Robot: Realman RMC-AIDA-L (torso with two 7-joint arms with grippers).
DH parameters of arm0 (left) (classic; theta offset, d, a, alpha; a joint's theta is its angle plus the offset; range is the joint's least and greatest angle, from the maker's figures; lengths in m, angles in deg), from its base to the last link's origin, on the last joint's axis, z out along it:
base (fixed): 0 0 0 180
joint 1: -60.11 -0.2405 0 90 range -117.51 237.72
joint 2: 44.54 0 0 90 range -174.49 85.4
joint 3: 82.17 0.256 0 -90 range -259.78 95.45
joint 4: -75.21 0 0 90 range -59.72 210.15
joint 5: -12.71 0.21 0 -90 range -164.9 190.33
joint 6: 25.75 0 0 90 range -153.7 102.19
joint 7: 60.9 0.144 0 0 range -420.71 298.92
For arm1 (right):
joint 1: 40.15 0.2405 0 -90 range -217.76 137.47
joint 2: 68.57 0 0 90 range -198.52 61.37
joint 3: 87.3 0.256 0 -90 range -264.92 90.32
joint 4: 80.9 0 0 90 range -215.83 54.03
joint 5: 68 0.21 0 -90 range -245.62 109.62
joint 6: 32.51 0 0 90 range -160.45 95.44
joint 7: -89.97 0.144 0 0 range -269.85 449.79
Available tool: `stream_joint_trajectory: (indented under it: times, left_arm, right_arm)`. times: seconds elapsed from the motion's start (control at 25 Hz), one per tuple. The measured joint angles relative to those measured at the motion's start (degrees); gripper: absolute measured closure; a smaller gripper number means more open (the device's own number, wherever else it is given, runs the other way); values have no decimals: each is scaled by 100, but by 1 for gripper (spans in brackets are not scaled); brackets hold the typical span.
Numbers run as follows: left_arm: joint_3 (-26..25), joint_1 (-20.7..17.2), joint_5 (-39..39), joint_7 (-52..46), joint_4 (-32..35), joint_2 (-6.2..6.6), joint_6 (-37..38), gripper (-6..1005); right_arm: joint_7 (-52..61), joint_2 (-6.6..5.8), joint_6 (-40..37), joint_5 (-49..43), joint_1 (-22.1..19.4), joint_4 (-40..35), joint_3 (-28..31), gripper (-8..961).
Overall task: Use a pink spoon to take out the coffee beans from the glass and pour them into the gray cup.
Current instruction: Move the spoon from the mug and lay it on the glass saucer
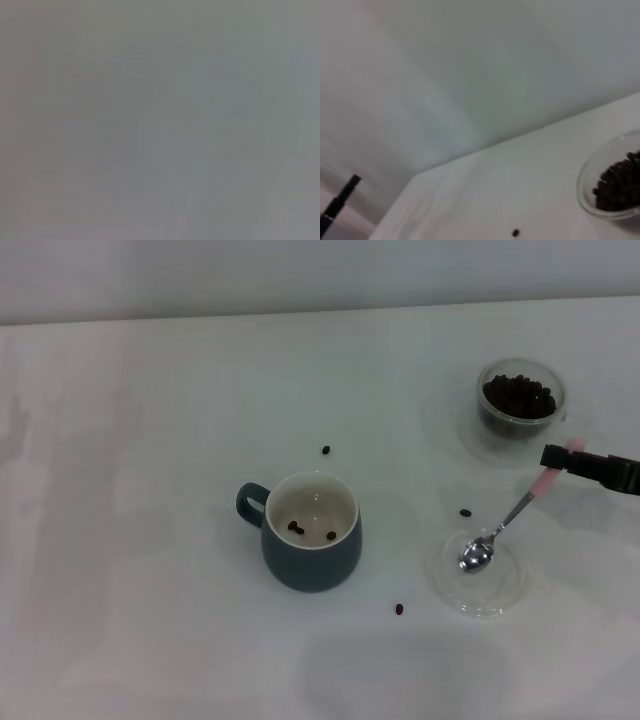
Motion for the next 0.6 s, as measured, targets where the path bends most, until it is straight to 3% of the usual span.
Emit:
stream_joint_trajectory:
  times: [0.6]
  left_arm:
    - [0, 18, -5, 0, 0, 9, 7, 195]
  right_arm:
    - [17, 156, 172, -159, 75, 109, -121, 776]
